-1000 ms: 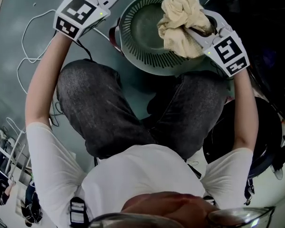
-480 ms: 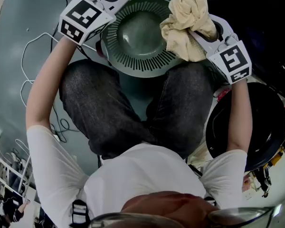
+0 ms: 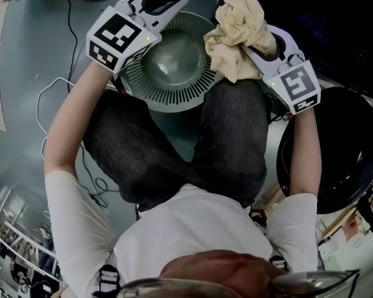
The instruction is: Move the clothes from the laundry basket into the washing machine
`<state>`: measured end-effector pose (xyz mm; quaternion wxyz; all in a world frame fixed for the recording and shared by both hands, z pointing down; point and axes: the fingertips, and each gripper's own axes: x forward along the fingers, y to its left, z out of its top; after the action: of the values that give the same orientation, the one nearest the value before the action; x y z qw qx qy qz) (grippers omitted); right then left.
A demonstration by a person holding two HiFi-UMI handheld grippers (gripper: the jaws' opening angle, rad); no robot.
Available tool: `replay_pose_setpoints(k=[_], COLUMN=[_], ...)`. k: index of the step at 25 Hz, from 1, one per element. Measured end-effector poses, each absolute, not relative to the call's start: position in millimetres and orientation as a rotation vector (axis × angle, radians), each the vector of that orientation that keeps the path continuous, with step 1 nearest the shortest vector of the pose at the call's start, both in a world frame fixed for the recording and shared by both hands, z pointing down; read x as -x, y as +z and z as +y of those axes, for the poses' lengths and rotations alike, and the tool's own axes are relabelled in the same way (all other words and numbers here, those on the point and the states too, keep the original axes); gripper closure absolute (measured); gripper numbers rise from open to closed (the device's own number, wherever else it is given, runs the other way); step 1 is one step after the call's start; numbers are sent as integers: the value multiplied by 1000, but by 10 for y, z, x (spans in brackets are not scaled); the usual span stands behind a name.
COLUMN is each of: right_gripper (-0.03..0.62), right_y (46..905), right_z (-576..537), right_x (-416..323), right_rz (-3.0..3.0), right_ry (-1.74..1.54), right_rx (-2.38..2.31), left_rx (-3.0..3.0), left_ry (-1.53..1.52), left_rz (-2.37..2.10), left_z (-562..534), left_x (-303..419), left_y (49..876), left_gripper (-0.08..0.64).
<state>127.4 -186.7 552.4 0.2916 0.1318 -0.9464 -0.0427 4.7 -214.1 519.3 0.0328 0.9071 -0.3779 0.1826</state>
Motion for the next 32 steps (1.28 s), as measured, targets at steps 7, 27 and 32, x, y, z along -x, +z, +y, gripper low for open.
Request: replay_pose_setpoints(k=[7, 27, 32], right_gripper=[394, 394, 394], right_y=[5410, 5123, 5164], right_z=[-1827, -2135, -2150], right_x=[-1718, -2606, -2801], right_rz=[-2520, -2367, -2326], right_ry=[-120, -291, -311], right_rx=[-468, -672, -739], left_rx=[-2894, -3014, -3036], left_ry=[613, 594, 553], left_rz=[-1039, -814, -794], left_z=[-2153, -2200, -2224], left_x=[-612, -1462, -1582], left_y=[5119, 4934, 4895], left_gripper=[554, 554, 554])
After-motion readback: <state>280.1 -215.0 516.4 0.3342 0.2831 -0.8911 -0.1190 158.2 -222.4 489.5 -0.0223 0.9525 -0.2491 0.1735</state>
